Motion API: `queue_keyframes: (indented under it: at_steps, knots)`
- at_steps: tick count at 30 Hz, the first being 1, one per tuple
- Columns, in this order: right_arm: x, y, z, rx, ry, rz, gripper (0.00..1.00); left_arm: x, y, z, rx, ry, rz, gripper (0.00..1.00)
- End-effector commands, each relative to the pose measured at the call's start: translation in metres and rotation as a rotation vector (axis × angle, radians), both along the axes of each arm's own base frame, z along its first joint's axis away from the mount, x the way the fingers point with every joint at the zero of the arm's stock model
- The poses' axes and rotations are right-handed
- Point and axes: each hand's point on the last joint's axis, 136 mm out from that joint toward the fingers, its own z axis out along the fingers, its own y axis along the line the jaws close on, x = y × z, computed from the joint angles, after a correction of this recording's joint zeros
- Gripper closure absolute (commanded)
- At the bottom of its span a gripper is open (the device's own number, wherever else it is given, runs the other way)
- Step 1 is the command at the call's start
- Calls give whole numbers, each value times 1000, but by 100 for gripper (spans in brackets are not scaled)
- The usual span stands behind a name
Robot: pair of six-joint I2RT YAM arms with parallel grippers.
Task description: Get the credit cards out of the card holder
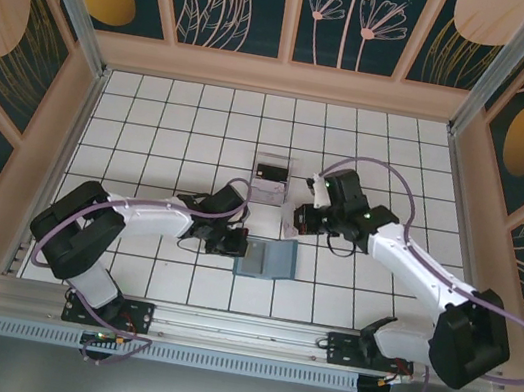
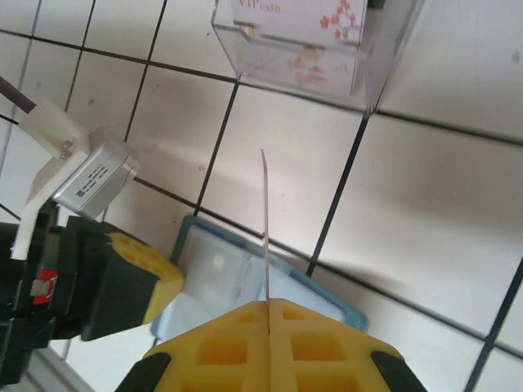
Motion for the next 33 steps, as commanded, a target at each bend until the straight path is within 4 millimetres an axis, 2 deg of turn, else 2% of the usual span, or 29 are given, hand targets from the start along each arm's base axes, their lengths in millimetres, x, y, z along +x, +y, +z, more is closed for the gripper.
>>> queue_keyframes:
  at_steps: [1, 7, 10, 20, 33]
  knots:
    - [10, -4, 6, -128, -121, 164, 100, -8, 14, -5, 55, 0, -4, 98]
    - [25, 14, 35, -178, -341, 419, 100, -6, 15, 0, 55, -17, 3, 95]
    - [30, 20, 42, -216, -415, 541, 100, -4, 17, 4, 61, -32, 7, 91]
    - [47, 31, 31, -373, -447, 848, 100, 4, 25, 18, 83, -91, 42, 85]
    - [82, 40, -3, -525, -342, 1027, 100, 1, 37, 20, 98, -105, 87, 84]
